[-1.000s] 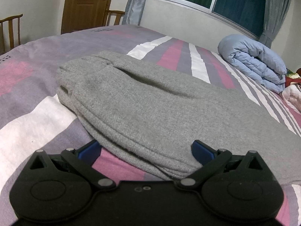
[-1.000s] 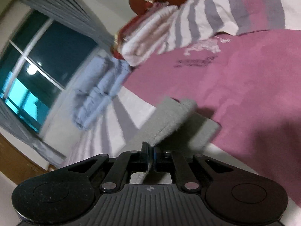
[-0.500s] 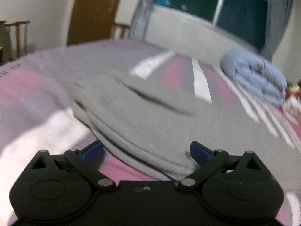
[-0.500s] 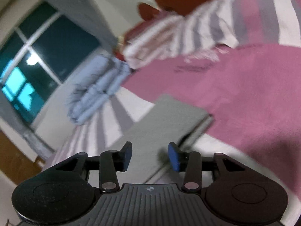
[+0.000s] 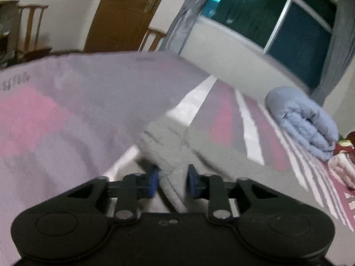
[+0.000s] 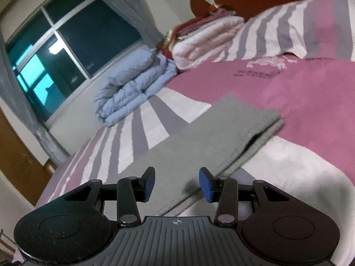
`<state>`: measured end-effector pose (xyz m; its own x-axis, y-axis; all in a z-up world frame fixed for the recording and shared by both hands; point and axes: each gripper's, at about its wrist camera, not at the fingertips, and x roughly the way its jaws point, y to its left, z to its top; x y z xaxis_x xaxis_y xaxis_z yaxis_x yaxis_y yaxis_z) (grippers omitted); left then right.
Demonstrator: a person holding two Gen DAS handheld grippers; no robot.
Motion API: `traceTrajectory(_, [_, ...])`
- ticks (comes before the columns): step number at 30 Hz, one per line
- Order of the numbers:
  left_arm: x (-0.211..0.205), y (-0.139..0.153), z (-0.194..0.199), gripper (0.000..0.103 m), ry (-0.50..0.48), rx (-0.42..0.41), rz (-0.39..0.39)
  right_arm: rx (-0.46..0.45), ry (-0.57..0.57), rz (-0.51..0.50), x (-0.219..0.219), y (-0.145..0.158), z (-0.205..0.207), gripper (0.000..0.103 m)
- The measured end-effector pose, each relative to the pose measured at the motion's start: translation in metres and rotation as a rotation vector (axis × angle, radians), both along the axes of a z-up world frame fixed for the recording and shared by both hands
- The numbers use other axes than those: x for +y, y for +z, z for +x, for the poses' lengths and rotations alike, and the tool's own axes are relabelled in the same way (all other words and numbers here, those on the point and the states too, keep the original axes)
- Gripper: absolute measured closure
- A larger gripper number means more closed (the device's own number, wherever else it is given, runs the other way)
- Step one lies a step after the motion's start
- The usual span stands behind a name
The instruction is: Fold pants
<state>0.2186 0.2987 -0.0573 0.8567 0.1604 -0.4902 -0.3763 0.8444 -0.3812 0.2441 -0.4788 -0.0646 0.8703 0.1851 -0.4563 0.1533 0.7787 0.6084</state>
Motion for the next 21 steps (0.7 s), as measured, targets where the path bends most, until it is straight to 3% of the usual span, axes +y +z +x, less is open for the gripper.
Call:
traceTrajectory(4, [0.004,-0.02,0.018,0.086,-0.035,0.135,0.074,0.006,0.004,0.007,-0.001,-0.002,0.001,0.059])
traceTrajectory(6, [-0.001,-0.016,0.014,0.087,-0.044,0.12,0.106,0.002,-0.003,0.017,-0.003,-0.002,0.0,0.059])
traceTrajectory(8, [-0.002,-0.011,0.006,0.077,-0.038,0.087,0.091,-0.002,-0.019,0.032,-0.009,-0.003,-0.003,0.057])
traceTrajectory(9, [-0.004,-0.009,0.001,0.066,-0.023,0.087,0.106,-0.004,-0.029,0.041,-0.013,-0.004,-0.005,0.053])
traceTrajectory(10, [-0.008,-0.006,-0.004,0.037,0.011,0.099,0.139,-0.008,-0.042,0.048,-0.016,-0.004,-0.007,0.042])
traceTrajectory(11, [-0.013,-0.004,-0.007,0.026,0.039,0.1,0.17,-0.015,-0.061,0.049,-0.02,-0.004,-0.01,0.039])
traceTrajectory(17, [-0.055,0.018,-0.028,0.024,-0.017,-0.007,0.188,-0.025,-0.213,0.2,-0.07,-0.02,-0.016,0.04])
traceTrajectory(19, [-0.074,0.018,-0.02,0.022,-0.058,-0.015,0.203,-0.019,-0.229,0.235,-0.08,-0.024,-0.009,0.047])
traceTrajectory(21, [-0.087,0.008,-0.008,0.021,-0.077,0.009,0.205,0.023,-0.251,0.28,-0.089,-0.032,0.001,0.047])
